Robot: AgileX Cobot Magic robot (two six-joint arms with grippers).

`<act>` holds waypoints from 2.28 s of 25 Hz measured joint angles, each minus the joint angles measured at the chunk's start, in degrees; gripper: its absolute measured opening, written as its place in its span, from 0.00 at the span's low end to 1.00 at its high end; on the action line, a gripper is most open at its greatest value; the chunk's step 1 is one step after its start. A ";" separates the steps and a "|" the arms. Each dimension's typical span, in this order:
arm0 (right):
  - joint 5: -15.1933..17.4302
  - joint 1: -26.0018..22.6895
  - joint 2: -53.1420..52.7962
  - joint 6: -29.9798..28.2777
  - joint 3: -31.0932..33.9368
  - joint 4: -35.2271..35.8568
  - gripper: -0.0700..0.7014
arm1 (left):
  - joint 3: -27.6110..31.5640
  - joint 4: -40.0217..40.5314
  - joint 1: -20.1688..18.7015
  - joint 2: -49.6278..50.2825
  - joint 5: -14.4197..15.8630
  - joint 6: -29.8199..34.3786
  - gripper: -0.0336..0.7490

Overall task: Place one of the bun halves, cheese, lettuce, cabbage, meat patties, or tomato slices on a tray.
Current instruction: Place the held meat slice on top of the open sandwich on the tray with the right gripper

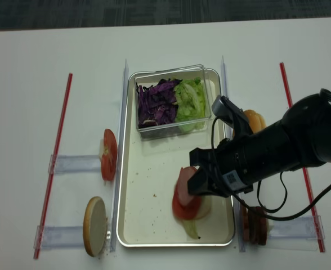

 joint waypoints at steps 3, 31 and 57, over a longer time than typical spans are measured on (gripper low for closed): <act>0.00 0.00 0.37 -0.10 0.25 -0.11 0.21 | 0.00 0.00 0.00 0.00 0.00 0.00 0.44; -1.87 0.00 3.27 -1.91 0.25 0.23 0.21 | 0.00 0.00 0.00 0.00 0.00 0.00 0.43; -2.30 0.00 3.27 -1.81 0.25 -1.06 0.39 | 0.00 0.00 0.00 0.00 0.00 0.00 0.43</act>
